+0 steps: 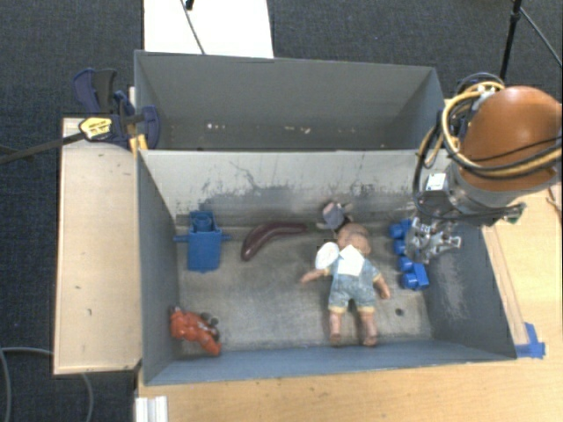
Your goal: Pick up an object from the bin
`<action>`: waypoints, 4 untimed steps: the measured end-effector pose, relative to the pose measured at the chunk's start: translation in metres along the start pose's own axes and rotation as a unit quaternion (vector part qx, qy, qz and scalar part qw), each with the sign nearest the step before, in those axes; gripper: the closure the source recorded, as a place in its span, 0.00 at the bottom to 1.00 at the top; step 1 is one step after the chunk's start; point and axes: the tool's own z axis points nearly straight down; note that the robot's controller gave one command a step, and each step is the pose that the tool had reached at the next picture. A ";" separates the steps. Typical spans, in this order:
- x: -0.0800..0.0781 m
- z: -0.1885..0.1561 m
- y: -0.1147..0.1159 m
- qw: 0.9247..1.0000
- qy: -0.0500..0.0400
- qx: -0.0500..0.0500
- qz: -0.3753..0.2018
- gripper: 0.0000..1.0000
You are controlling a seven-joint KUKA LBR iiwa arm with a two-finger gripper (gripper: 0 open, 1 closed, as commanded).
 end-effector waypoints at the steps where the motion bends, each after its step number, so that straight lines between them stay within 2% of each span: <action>1: 0.001 0.009 0.001 1.000 0.000 0.000 -0.005 1.00; 2: 0.004 -0.027 -0.002 1.000 0.001 -0.004 0.003 1.00; 3: 0.006 0.063 0.000 1.000 -0.009 -0.002 -0.007 0.00; 4: 0.013 0.063 -0.001 1.000 -0.004 0.000 -0.006 1.00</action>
Offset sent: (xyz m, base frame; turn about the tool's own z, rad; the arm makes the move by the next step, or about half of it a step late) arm 0.0051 -0.0115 0.0864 0.0217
